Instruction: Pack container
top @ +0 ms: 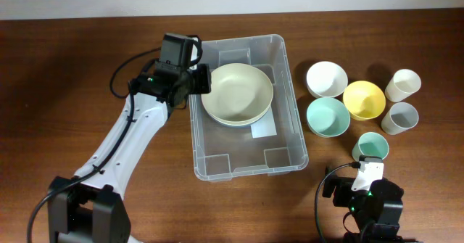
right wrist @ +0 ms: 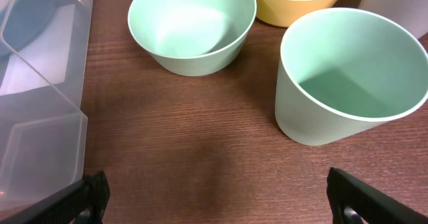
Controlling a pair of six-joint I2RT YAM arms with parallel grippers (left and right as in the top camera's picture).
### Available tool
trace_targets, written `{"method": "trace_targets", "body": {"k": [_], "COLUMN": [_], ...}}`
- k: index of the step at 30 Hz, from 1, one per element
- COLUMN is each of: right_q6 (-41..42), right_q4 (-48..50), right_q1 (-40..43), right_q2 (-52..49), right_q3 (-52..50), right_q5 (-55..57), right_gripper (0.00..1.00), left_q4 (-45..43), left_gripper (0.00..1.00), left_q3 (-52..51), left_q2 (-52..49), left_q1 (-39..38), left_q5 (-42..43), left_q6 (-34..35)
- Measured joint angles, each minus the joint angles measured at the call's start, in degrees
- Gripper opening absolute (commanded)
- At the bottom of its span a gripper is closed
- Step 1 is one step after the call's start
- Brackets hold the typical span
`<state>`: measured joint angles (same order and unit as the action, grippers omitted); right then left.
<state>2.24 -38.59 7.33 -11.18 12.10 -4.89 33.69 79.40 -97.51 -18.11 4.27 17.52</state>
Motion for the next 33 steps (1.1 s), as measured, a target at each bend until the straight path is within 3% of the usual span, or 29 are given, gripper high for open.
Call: {"method": "trace_targets", "body": {"k": [17,21,27,33], "right_q6": [0.0,-0.1,-0.2,-0.1], "right_q4": [0.0,0.0,0.0,0.0], "right_q1": [0.0,0.0,0.0,0.0], "right_q2": [0.0,0.0,0.0,0.0], "right_q3": [0.0,0.0,0.0,0.0], "right_q5": [0.0,0.0,0.0,0.0], "right_gripper": [0.99,0.99,0.99,0.99], "left_q4": [3.1,2.8,3.0,10.5], "left_gripper": [0.37,0.01,0.00,0.01], "left_q3": [0.0,0.0,0.0,0.0], "left_q2": [0.2,2.7,10.0,17.4], "left_q1": [1.0,6.7,17.0,19.1], "left_q5": [2.8,3.0,5.9,10.1], "left_q6": [-3.1,-3.2,-6.2,-9.4]}}
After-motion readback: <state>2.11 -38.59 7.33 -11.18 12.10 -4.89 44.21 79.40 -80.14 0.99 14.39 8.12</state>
